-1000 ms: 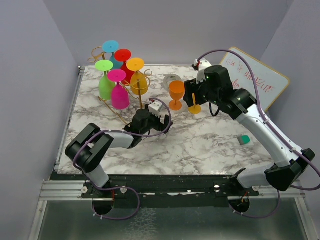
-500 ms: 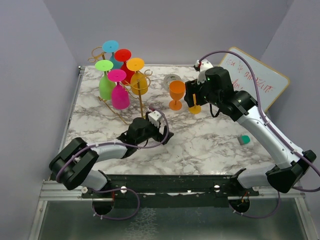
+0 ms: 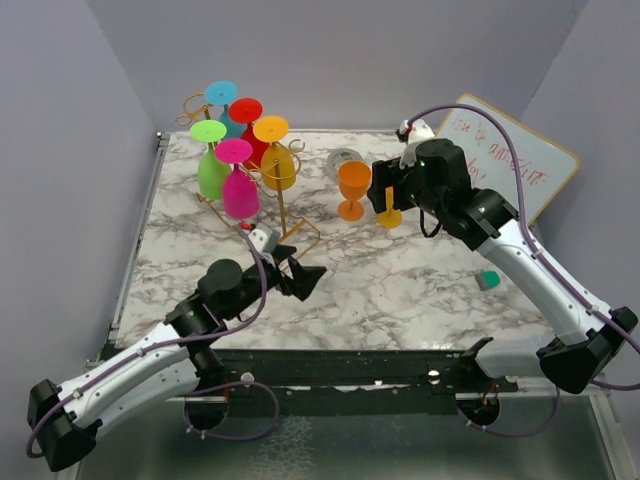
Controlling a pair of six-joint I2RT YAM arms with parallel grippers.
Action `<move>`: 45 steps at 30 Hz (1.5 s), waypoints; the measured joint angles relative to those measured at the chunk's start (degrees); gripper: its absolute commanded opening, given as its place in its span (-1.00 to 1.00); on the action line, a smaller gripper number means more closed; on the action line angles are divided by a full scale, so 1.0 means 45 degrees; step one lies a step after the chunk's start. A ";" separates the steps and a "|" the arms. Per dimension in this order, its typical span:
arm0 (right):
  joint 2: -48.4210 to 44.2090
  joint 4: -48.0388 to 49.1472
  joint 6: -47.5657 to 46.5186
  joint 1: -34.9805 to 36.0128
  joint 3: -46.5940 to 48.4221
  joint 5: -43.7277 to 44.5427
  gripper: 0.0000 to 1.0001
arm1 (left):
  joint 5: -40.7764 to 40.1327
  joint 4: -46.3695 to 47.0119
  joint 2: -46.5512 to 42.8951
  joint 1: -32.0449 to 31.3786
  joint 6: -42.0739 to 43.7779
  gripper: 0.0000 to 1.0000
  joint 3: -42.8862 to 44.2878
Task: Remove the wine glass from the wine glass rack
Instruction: Move the wine rack to the center of the board, then pick up the wine glass from the wine rack.
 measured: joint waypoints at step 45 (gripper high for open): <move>-0.0495 0.1035 0.0957 0.0000 -0.0223 0.0233 0.73 | -0.1545 -1.3682 0.8009 0.6917 0.0486 0.98 1.9292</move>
